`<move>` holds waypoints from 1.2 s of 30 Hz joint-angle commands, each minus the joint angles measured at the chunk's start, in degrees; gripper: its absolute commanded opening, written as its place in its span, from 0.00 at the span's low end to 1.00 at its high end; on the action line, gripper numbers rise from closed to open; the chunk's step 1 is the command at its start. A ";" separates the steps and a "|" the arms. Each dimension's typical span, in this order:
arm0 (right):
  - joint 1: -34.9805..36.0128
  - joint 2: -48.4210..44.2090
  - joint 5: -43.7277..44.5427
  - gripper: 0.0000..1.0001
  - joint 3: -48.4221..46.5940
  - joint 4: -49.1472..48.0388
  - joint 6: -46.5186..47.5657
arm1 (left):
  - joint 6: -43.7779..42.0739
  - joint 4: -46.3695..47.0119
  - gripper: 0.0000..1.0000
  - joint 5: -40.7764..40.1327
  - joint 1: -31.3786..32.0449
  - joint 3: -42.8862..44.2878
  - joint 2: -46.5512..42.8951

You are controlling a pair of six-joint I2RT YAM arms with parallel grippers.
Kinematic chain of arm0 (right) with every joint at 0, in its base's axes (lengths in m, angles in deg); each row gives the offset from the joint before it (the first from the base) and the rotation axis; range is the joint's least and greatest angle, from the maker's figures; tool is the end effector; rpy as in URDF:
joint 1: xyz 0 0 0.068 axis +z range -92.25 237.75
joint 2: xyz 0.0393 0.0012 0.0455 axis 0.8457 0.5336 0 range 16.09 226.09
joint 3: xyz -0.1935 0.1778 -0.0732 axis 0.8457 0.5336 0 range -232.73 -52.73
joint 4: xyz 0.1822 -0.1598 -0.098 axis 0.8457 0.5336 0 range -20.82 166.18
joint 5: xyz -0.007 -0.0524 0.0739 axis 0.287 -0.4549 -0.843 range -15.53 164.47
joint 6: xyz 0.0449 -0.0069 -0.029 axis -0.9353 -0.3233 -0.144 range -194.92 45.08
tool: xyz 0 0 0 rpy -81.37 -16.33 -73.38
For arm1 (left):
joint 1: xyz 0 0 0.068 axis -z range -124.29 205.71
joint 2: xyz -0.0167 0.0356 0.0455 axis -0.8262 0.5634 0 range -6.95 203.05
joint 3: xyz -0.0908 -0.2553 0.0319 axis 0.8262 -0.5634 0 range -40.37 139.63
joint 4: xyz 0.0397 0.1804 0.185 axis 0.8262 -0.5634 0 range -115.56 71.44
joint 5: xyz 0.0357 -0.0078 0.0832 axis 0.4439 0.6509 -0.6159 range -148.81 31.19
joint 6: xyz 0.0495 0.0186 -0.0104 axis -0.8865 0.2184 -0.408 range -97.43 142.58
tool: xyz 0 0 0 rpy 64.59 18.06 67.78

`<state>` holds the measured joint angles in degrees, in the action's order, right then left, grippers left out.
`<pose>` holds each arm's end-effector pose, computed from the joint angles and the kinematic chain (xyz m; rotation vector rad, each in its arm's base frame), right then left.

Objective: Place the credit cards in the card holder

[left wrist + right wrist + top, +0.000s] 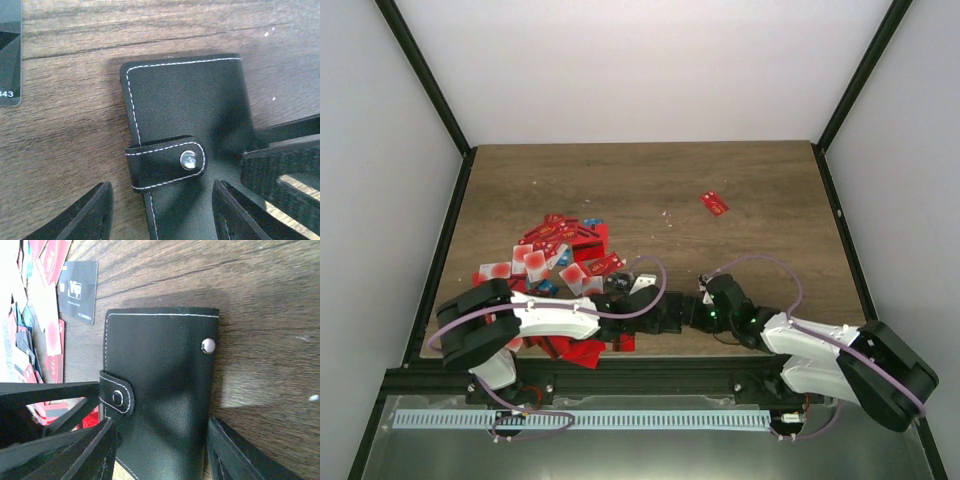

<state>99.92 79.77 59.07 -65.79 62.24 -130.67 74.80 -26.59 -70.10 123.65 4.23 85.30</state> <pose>0.1292 0.1299 0.1241 0.1578 2.5984 1.0693 0.1195 -0.2764 0.1468 0.2788 2.6052 -0.5719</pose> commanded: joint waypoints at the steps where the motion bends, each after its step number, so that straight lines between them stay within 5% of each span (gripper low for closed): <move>1: -0.34 1.57 -1.67 0.51 2.91 1.53 -0.83 | 0.71 2.14 0.55 0.66 0.26 0.09 2.35; 9: -0.42 0.87 -2.33 0.46 3.71 1.10 -0.98 | 1.95 8.81 0.40 3.81 0.26 -4.10 2.24; 17: -0.42 -1.72 -1.62 0.46 4.43 2.54 -1.22 | 2.75 11.53 0.05 4.13 0.26 -5.23 1.92; 19: -0.42 -2.49 -1.49 0.47 4.36 3.03 -1.05 | 3.22 11.91 0.04 4.02 0.26 -5.57 1.79; 22: -0.42 -3.66 -1.11 0.60 4.29 2.94 -0.12 | 3.52 13.76 0.04 3.47 0.26 -7.45 -0.82; 26: -0.42 -6.83 0.13 0.98 4.72 2.15 2.03 | 3.52 14.68 0.04 1.74 0.26 -11.08 -7.93; 36: -0.42 -18.03 -15.64 1.00 9.36 -8.93 5.04 | 3.73 23.60 0.04 6.93 0.26 -21.41 -24.11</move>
<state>99.55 64.50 52.30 -57.79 59.24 -127.08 77.97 -9.13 -65.92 123.65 -14.35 64.95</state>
